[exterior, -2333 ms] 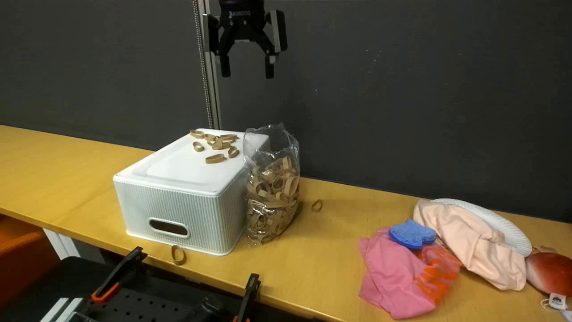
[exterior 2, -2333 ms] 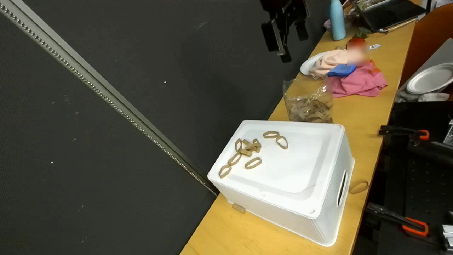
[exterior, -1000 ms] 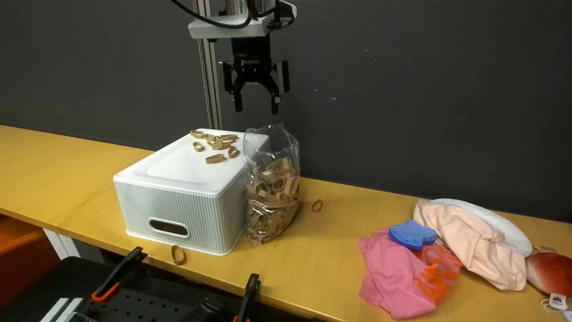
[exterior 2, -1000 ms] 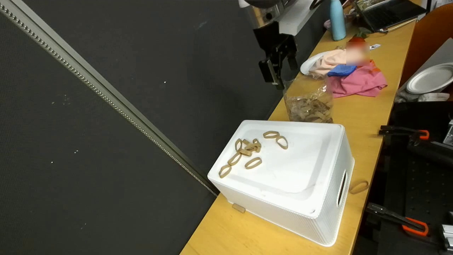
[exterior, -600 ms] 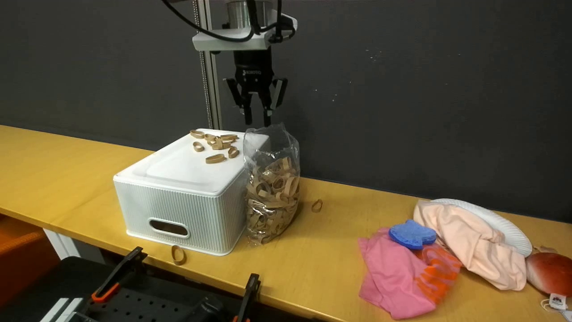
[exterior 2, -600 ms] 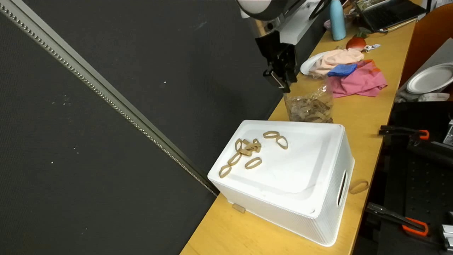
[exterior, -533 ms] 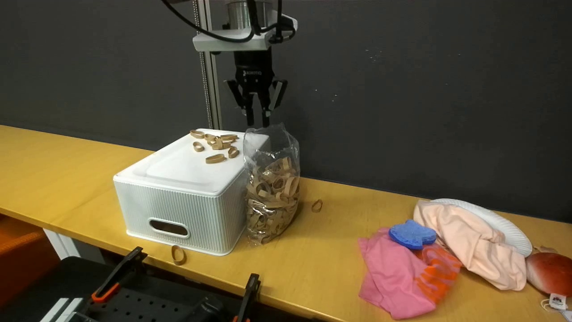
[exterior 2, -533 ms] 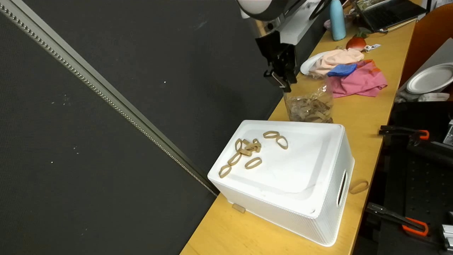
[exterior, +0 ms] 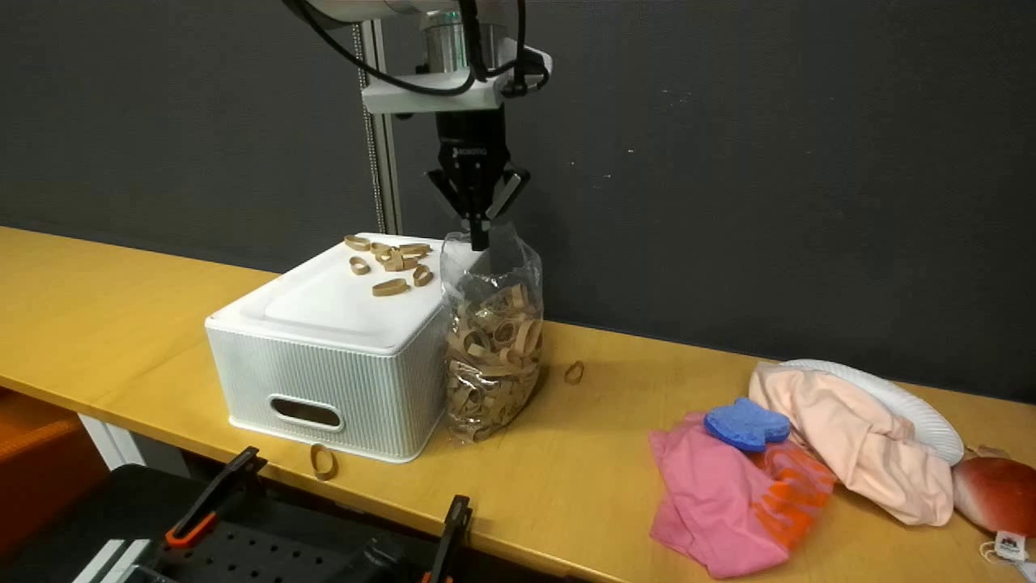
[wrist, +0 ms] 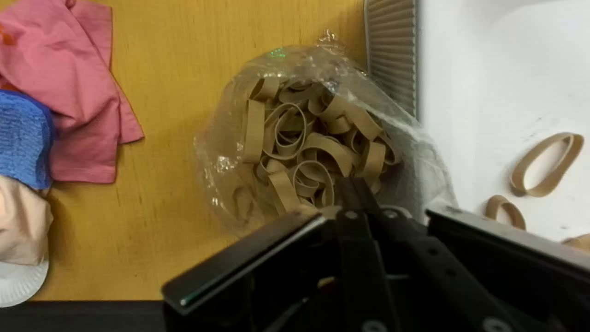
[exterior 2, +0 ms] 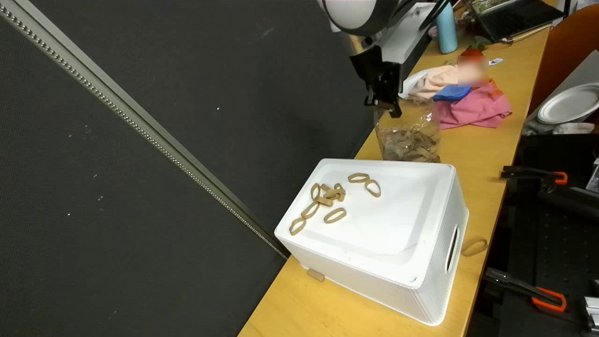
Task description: Take the rubber bands out of the plastic bag
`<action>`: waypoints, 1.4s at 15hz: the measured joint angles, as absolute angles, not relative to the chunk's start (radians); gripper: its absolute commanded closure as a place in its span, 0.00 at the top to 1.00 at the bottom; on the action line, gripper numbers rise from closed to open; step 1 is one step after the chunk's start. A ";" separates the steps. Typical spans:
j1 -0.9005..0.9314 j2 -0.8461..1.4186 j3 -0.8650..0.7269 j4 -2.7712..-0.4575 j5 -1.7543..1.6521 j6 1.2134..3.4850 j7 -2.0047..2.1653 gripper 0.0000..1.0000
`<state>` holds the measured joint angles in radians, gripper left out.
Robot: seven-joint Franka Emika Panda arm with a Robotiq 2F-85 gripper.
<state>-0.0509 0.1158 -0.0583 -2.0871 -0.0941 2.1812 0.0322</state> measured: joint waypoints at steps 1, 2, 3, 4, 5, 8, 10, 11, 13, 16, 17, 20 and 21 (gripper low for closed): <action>-0.053 0.117 -0.061 -2.097 -0.096 2.181 0.032 0.00; -0.054 0.119 -0.064 -2.106 -0.098 2.181 0.032 0.00; -0.054 0.121 -0.068 -2.116 -0.102 2.181 0.033 0.00; -0.054 0.125 -0.072 -2.125 -0.108 2.181 0.035 0.00; -0.055 0.131 -0.075 -2.132 -0.113 2.181 0.038 0.00; -0.062 0.155 -0.086 -2.145 -0.127 2.188 0.046 0.00; -0.071 0.178 -0.094 -2.148 -0.129 2.217 0.047 0.00; -0.075 0.194 -0.095 -2.148 -0.129 2.238 0.047 0.00; -0.077 0.226 -0.095 -2.148 -0.128 2.275 0.046 0.00; -0.071 0.268 -0.090 -2.154 -0.128 2.339 0.044 0.00; -0.070 0.281 -0.088 -2.157 -0.128 2.361 0.043 0.00; -0.067 0.301 -0.080 -2.163 -0.128 2.426 0.037 0.25; -0.066 0.301 -0.078 -2.167 -0.128 2.443 0.035 0.28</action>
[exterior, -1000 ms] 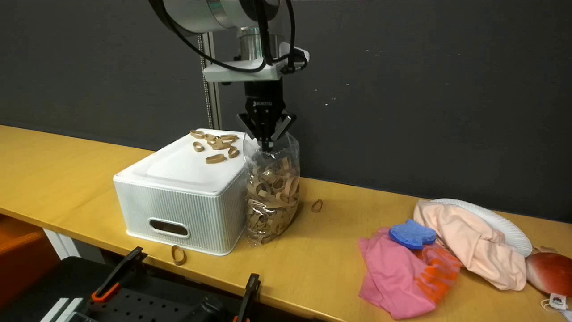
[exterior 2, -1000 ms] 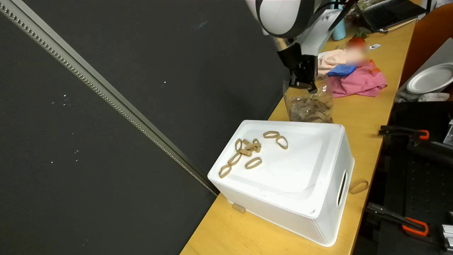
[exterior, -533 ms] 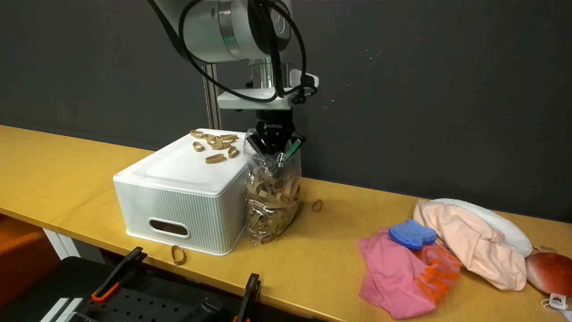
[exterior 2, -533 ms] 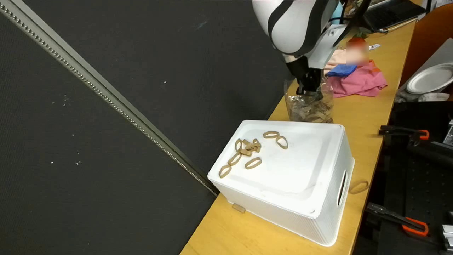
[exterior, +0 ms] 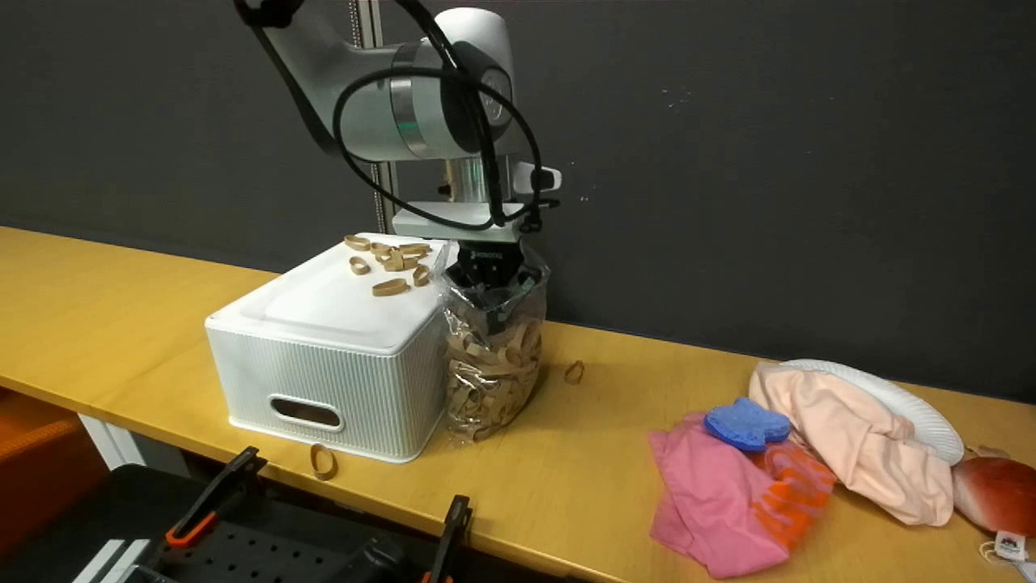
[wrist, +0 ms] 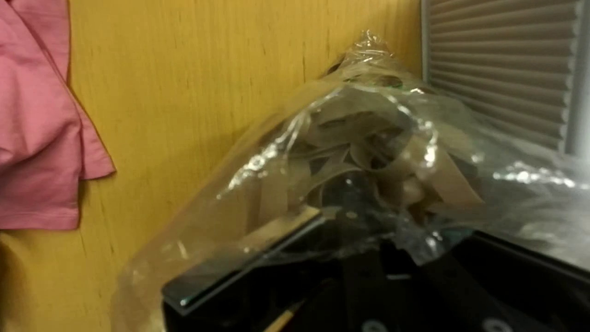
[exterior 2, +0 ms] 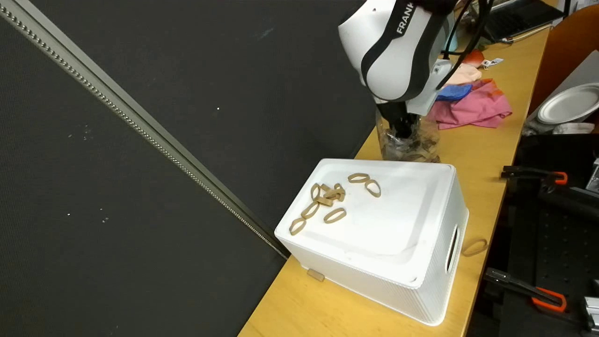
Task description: Take the rubber bands out of the plastic bag
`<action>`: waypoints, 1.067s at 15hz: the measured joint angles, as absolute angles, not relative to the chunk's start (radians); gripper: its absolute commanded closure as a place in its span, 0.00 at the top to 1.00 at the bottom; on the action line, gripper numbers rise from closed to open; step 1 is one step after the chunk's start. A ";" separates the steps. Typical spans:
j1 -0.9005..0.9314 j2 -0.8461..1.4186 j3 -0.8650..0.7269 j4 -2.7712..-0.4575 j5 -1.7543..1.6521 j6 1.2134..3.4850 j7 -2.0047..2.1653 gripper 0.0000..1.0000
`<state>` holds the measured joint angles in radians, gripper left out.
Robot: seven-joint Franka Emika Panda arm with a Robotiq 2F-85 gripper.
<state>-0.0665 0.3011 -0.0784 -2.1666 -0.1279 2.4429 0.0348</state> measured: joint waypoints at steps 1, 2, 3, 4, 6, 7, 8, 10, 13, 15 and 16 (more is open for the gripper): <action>-0.066 0.301 -0.077 -2.169 -0.128 2.456 0.033 0.34; -0.066 0.301 -0.076 -2.168 -0.127 2.461 0.030 0.42; -0.066 0.301 -0.075 -2.168 -0.127 2.466 0.029 0.48; -0.066 0.300 -0.074 -2.167 -0.127 2.470 0.028 0.55; -0.066 0.298 -0.071 -2.164 -0.127 2.473 0.027 0.69; -0.066 0.298 -0.070 -2.162 -0.127 2.473 0.026 0.76; -0.066 0.298 -0.070 -2.158 -0.127 2.473 0.026 0.76; -0.066 0.298 -0.069 -2.149 -0.127 2.473 0.025 0.80; -0.066 0.307 -0.067 -2.139 -0.127 2.473 0.025 0.78; -0.064 0.323 -0.066 -2.129 -0.127 2.473 0.025 0.65; -0.062 0.335 -0.065 -2.124 -0.127 2.473 0.025 0.66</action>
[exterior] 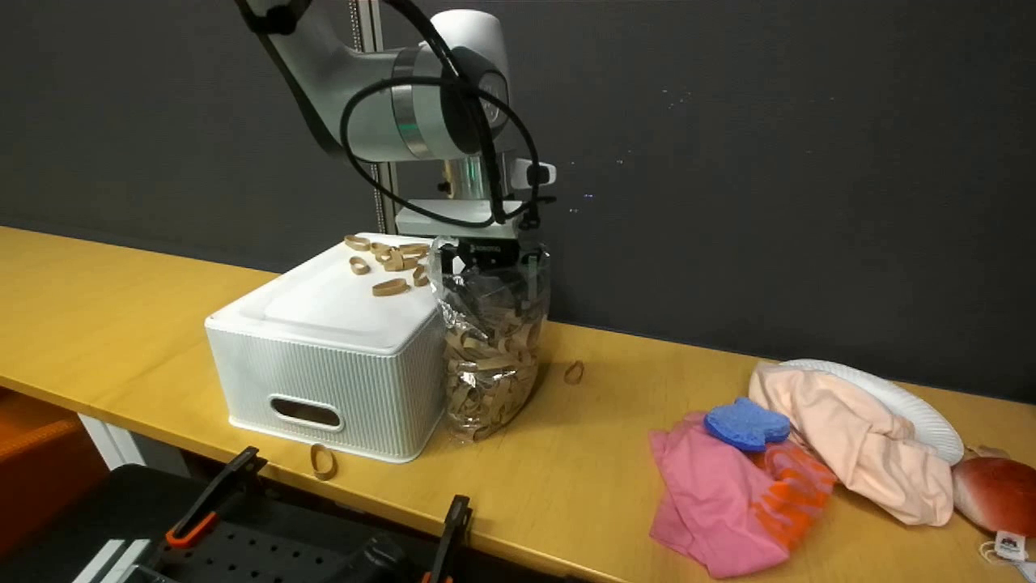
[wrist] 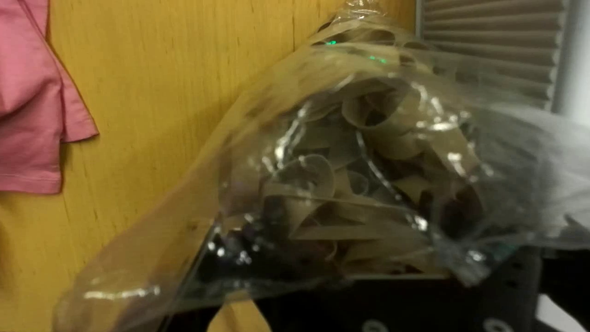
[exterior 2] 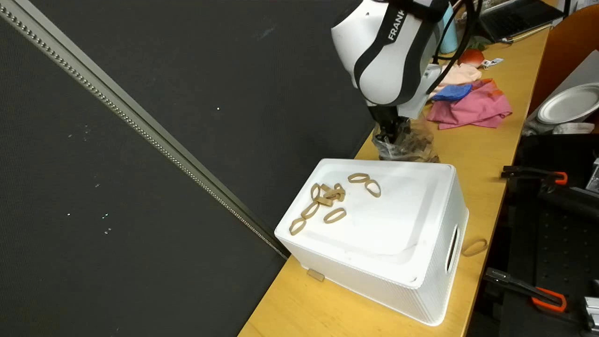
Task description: Take the rubber bands out of the plastic bag
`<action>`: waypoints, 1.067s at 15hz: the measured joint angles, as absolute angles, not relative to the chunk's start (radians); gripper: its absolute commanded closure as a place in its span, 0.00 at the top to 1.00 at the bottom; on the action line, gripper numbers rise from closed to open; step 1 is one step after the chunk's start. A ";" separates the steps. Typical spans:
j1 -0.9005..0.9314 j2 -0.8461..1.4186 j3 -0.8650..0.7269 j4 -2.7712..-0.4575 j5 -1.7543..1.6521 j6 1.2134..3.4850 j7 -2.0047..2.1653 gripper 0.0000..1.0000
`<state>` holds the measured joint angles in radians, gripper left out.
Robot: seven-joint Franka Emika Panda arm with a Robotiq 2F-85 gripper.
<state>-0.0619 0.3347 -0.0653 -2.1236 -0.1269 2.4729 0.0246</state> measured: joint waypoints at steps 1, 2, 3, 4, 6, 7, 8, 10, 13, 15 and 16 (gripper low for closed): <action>-0.059 0.348 -0.065 -2.117 -0.127 2.473 0.025 0.67; -0.057 0.361 -0.065 -2.111 -0.127 2.473 0.025 0.70; -0.055 0.365 -0.065 -2.101 -0.126 2.470 0.023 0.71; -0.053 0.369 -0.065 -2.095 -0.126 2.470 0.022 0.73; -0.050 0.385 -0.065 -2.088 -0.126 2.470 0.022 0.74; -0.050 0.395 -0.065 -2.086 -0.127 2.471 0.022 0.74; -0.050 0.406 -0.065 -2.086 -0.127 2.471 0.022 0.75; -0.050 0.425 -0.065 -2.086 -0.127 2.471 0.022 0.75; -0.050 0.435 -0.067 -2.090 -0.127 2.471 0.022 0.41; -0.050 0.435 -0.068 -2.091 -0.127 2.471 0.022 0.24; -0.050 0.434 -0.069 -2.091 -0.127 2.472 0.022 0.17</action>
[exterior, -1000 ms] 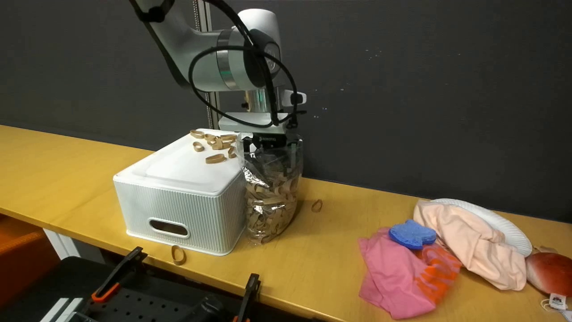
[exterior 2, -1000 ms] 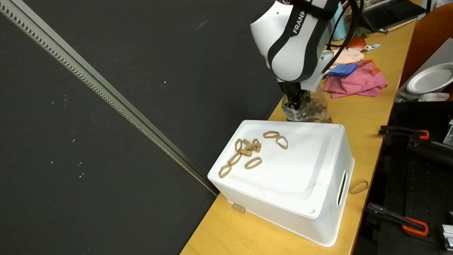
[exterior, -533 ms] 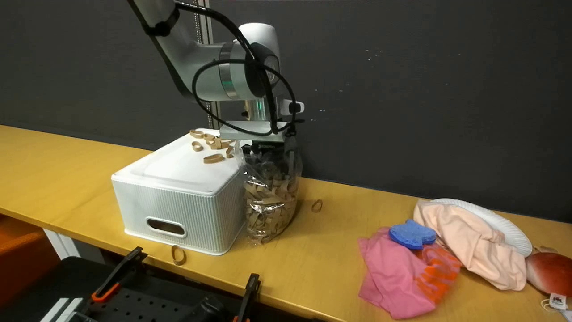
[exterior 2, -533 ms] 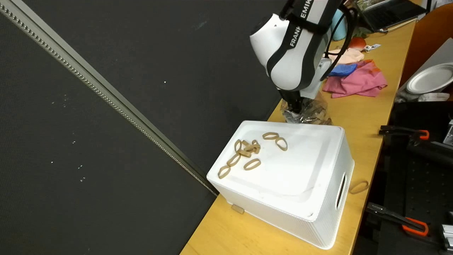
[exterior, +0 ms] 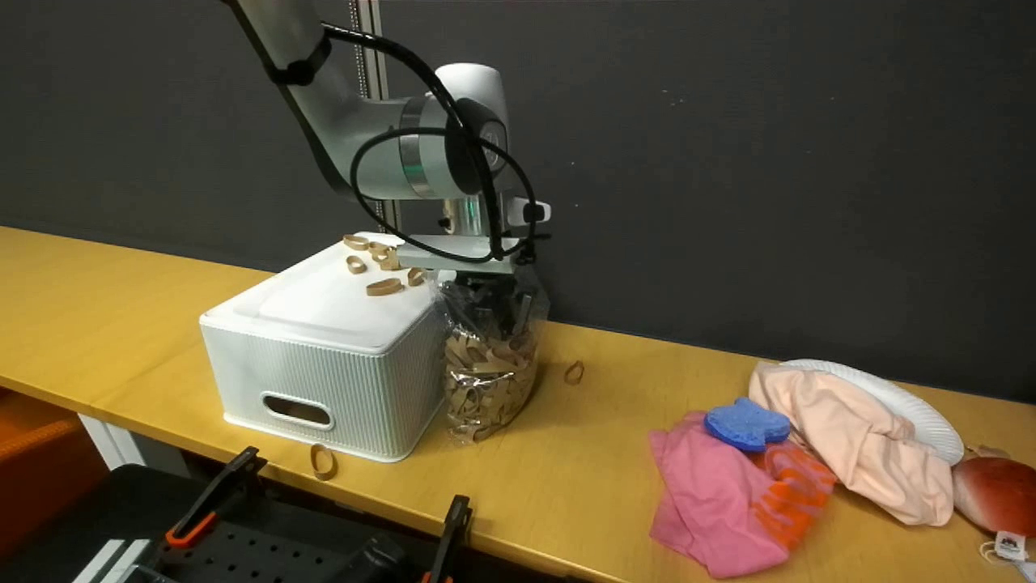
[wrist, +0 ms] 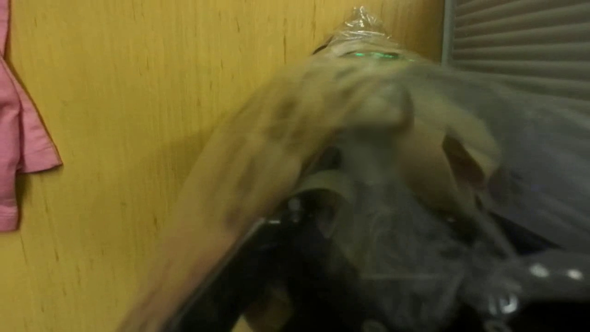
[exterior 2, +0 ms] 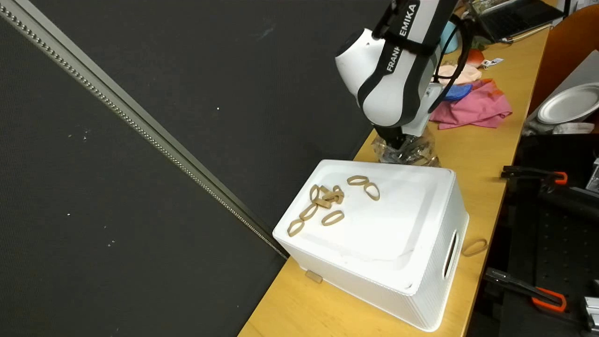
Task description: Take the rubber bands out of the plastic bag
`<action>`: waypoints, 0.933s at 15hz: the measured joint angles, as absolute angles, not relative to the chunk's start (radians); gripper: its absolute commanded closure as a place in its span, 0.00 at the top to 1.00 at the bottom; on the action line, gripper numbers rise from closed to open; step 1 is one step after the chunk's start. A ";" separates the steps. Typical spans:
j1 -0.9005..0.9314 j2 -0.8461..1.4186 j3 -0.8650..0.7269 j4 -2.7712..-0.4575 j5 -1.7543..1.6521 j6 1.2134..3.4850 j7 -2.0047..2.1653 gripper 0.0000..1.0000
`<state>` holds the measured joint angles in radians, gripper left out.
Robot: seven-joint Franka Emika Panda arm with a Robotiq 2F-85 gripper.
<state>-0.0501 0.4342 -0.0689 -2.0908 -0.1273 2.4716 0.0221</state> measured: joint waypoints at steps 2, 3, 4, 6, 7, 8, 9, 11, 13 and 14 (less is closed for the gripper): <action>-0.052 0.431 -0.072 -2.092 -0.127 2.472 0.022 0.02; -0.053 0.430 -0.074 -2.092 -0.127 2.472 0.022 0.00; -0.054 0.428 -0.077 -2.093 -0.127 2.472 0.022 0.00; -0.054 0.422 -0.085 -2.093 -0.127 2.472 0.022 0.02; -0.055 0.419 -0.090 -2.093 -0.127 2.472 0.022 0.02; -0.055 0.413 -0.095 -2.094 -0.127 2.471 0.022 0.02; -0.056 0.408 -0.099 -2.094 -0.127 2.471 0.022 0.02; -0.058 0.396 -0.105 -2.094 -0.127 2.471 0.023 0.02; -0.058 0.384 -0.110 -2.094 -0.128 2.471 0.023 0.02; -0.058 0.377 -0.111 -2.094 -0.129 2.471 0.023 0.02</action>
